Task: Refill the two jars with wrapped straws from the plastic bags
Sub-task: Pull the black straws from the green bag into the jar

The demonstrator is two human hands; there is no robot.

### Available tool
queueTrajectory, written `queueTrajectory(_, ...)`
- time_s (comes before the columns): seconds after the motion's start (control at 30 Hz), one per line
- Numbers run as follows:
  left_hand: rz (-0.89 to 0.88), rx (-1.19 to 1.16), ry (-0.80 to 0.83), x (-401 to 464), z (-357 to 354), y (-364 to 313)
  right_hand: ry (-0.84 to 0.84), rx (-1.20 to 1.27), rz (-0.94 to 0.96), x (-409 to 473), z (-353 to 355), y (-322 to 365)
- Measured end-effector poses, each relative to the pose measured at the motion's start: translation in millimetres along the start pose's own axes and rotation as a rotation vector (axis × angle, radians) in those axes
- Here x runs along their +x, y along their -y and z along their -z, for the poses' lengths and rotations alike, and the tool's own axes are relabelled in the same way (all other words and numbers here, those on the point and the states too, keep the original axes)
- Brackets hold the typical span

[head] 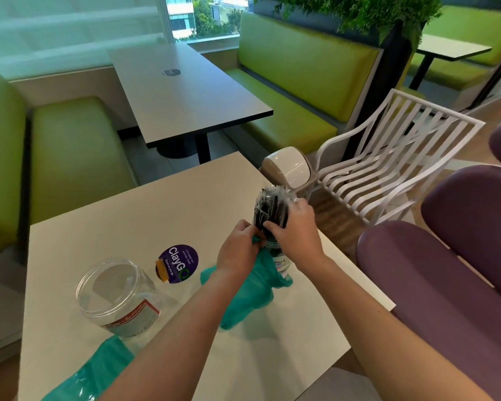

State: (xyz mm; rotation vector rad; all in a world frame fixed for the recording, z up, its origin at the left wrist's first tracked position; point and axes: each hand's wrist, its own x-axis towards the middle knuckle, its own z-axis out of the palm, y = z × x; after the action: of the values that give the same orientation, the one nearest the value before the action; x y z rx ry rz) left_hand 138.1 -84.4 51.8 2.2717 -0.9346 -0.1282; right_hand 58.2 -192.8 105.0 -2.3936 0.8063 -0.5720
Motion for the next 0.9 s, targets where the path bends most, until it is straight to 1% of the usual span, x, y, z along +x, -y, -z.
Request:
queueTrajectory(0.07,0.011,-0.004,0.0,0.4,-0.6,-0.7,-0.16,-0.047,0.068,1.8,7.3,4.6)
queueTrajectory(0.13,0.022,-0.012,0.0,1.4,-1.0,-1.4,-0.274,0.035,0.18,4.7,14.9,11.0)
queueTrajectory(0.17,0.026,-0.015,0.0,2.1,-1.6,-1.4,-0.27,0.068,0.244,8.1,16.0,12.3)
queueTrajectory(0.2,0.03,-0.017,0.0,2.4,-1.5,-1.9,-0.229,0.058,0.304,11.3,14.4,11.3)
queueTrajectory(0.23,0.035,-0.018,-0.002,2.7,-1.6,-2.2,-0.162,0.005,0.349,13.0,10.4,8.4)
queueTrajectory(0.3,0.032,-0.005,-0.007,2.8,-1.3,-2.5,-0.029,-0.185,0.391,9.7,-5.1,-4.6)
queueTrajectory(0.37,0.011,0.03,-0.001,2.6,-1.2,-2.4,0.042,-0.369,0.376,-1.3,-21.5,-18.3)
queueTrajectory(0.43,-0.008,0.057,0.005,1.8,-0.1,-2.9,0.069,-0.461,0.357,-9.5,-29.8,-25.4)
queueTrajectory(0.5,-0.013,0.068,-0.003,1.3,0.9,-2.6,0.05,-0.434,0.356,-8.5,-27.5,-23.1)
queueTrajectory(0.57,-0.002,0.044,-0.011,1.0,0.2,-3.0,-0.052,-0.339,0.332,-3.3,-19.2,-16.2)
queueTrajectory(0.63,0.018,0.004,-0.011,0.5,-0.9,-4.1,-0.161,-0.287,0.244,5.6,-12.3,-10.3)
queueTrajectory(0.67,0.028,-0.005,-0.01,0.4,-1.1,-4.6,-0.157,-0.277,0.186,11.0,-9.0,-8.3)
queueTrajectory(0.8,0.064,-0.009,-0.026,0.2,-1.3,-4.2,0.147,-0.111,0.019,33.2,-2.9,-8.5)
queueTrajectory(0.83,0.07,-0.007,-0.028,0.2,-1.1,-4.7,0.169,-0.086,0.005,36.3,-2.4,-9.8)
queueTrajectory(0.9,0.076,-0.006,-0.027,0.4,-0.9,-6.4,0.138,-0.085,0.018,38.7,-3.1,-10.1)
